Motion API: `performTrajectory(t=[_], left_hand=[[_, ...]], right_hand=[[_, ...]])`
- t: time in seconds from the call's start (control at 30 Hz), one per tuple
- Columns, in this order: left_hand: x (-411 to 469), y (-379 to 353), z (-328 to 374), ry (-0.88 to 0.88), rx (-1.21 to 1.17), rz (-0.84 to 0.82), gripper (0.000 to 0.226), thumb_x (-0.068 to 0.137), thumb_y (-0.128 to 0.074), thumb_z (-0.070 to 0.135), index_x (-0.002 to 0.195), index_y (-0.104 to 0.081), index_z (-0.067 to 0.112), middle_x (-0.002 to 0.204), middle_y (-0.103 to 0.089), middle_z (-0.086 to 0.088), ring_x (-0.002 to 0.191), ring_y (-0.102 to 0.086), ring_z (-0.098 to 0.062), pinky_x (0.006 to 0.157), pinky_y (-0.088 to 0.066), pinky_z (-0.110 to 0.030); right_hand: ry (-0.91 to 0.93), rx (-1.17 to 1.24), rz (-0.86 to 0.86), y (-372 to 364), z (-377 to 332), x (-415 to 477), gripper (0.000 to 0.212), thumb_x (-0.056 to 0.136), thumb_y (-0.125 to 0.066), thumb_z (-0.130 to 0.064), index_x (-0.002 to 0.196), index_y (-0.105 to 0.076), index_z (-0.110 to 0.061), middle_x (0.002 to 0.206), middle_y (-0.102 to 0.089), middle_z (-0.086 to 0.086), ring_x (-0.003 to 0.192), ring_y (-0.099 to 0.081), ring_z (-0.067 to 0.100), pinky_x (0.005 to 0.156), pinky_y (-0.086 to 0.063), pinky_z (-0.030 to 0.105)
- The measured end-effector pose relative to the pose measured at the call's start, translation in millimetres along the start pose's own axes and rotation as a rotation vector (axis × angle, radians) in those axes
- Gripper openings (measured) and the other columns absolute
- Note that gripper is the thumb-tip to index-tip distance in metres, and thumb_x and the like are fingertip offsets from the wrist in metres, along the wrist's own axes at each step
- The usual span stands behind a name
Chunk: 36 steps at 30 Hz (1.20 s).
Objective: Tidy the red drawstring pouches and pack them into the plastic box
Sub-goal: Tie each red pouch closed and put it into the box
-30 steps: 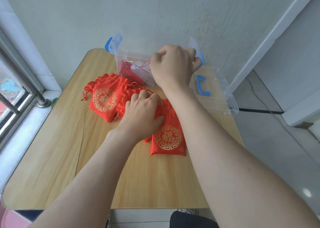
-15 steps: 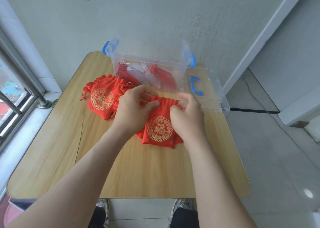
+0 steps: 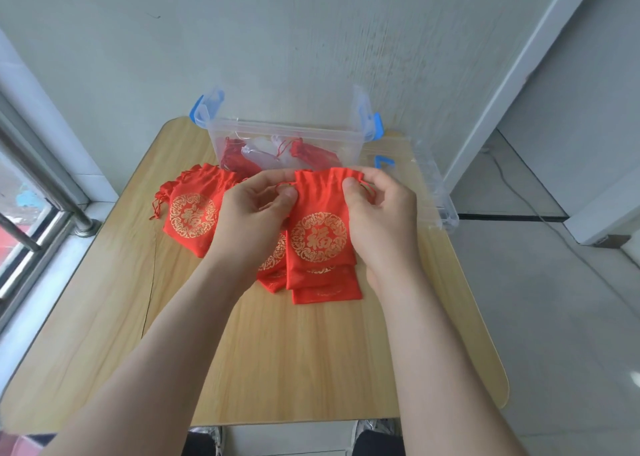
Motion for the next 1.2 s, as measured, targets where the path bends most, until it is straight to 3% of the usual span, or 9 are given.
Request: performTrajectory(t=[0.07, 0.17, 0.33, 0.43, 0.5, 0.7, 0.93, 1.07, 1.2], left_hand=[[1.1, 8.0, 0.2, 0.017, -0.038, 0.062, 0.016, 0.101, -0.069, 0.007, 0.108, -0.078, 0.019, 0.088, -0.074, -0.004, 0.083, -0.065, -0.016, 0.080, -0.057, -0.036], [5.9, 23.1, -2.1, 0.032, -0.071, 0.154, 0.011, 0.096, -0.077, 0.008, 0.102, -0.077, 0.016, 0.089, -0.069, -0.008, 0.082, -0.065, -0.018, 0.090, -0.060, -0.045], [9.8, 31.8, 2.1, 0.023, -0.096, 0.171, 0.020, 0.098, -0.074, 0.008, 0.112, -0.079, 0.021, 0.077, -0.061, 0.003, 0.079, -0.059, -0.019, 0.080, -0.052, -0.045], [11.2, 33.6, 1.4, 0.035, -0.183, 0.154, 0.027, 0.098, -0.072, 0.002, 0.117, -0.078, 0.020, 0.076, -0.065, 0.005, 0.079, -0.060, -0.018, 0.084, -0.051, -0.042], [11.7, 34.5, 3.5, 0.036, -0.250, 0.144, 0.031, 0.095, -0.073, -0.003, 0.121, -0.075, 0.014, 0.086, -0.073, 0.002, 0.087, -0.069, -0.018, 0.093, -0.056, -0.040], [11.7, 47.8, 4.9, 0.023, -0.209, 0.223, 0.028, 0.092, -0.080, 0.004, 0.118, -0.077, 0.013, 0.106, -0.081, -0.008, 0.097, -0.077, -0.019, 0.088, -0.057, -0.031], [8.4, 39.2, 1.0, 0.072, -0.113, 0.193, 0.008, 0.100, -0.072, 0.010, 0.105, -0.077, 0.013, 0.082, -0.079, 0.003, 0.079, -0.073, -0.009, 0.079, -0.061, -0.027], [8.9, 31.5, -0.4, 0.107, -0.149, 0.159, 0.007, 0.104, -0.068, 0.016, 0.104, -0.075, 0.015, 0.087, -0.078, 0.005, 0.089, -0.076, -0.010, 0.082, -0.061, -0.027], [10.7, 22.9, 8.0, 0.076, -0.133, 0.053, 0.021, 0.096, -0.066, -0.002, 0.103, -0.075, 0.016, 0.096, -0.074, -0.002, 0.096, -0.072, -0.017, 0.084, -0.053, -0.033]], right_hand=[[0.009, 0.027, -0.013, -5.7, -4.1, 4.1, 0.015, 0.101, -0.068, -0.017, 0.109, -0.079, -0.022, 0.097, -0.079, -0.009, 0.089, -0.072, 0.005, 0.088, -0.059, 0.029], [-0.058, 0.109, -0.045, -11.4, -0.2, 7.7, 0.018, 0.104, -0.063, -0.011, 0.102, -0.078, -0.021, 0.091, -0.076, -0.007, 0.080, -0.066, 0.006, 0.077, -0.054, 0.022], [-0.245, 0.242, -0.051, -22.5, 23.9, 7.7, 0.020, 0.103, -0.062, -0.017, 0.098, -0.082, -0.018, 0.084, -0.065, -0.001, 0.078, -0.052, 0.017, 0.073, -0.046, 0.036], [-0.301, 0.292, -0.046, -25.5, 28.4, 8.4, 0.018, 0.103, -0.065, -0.018, 0.112, -0.080, -0.017, 0.101, -0.081, -0.004, 0.097, -0.076, 0.022, 0.094, -0.060, 0.041], [-0.326, 0.355, -0.038, -26.2, 28.5, 8.5, 0.018, 0.103, -0.067, -0.016, 0.115, -0.079, -0.015, 0.106, -0.082, 0.001, 0.109, -0.077, 0.026, 0.103, -0.059, 0.049], [-0.346, 0.505, -0.022, -18.6, 21.4, 3.9, 0.013, 0.099, -0.076, -0.015, 0.112, -0.079, -0.017, 0.101, -0.083, 0.004, 0.103, -0.079, 0.024, 0.094, -0.064, 0.043], [-0.395, 0.591, -0.096, -25.2, 16.2, -3.2, 0.010, 0.101, -0.072, -0.009, 0.109, -0.076, -0.013, 0.096, -0.083, 0.004, 0.086, -0.081, 0.016, 0.073, -0.064, 0.029], [-0.404, 0.567, -0.122, -28.5, 16.3, -6.2, 0.008, 0.101, -0.071, -0.010, 0.104, -0.076, -0.015, 0.096, -0.083, 0.006, 0.082, -0.079, 0.017, 0.069, -0.064, 0.028], [-0.418, 0.579, -0.089, -24.1, 18.2, -4.6, 0.007, 0.101, -0.072, -0.009, 0.103, -0.077, -0.014, 0.092, -0.082, 0.004, 0.078, -0.079, 0.016, 0.070, -0.065, 0.030]])
Point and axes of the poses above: each hand's wrist, its own x-axis towards the middle knuckle, its own y-axis out of the back of the hand, z = x × y, the point moved 10 cm from there along x, towards the middle knuckle
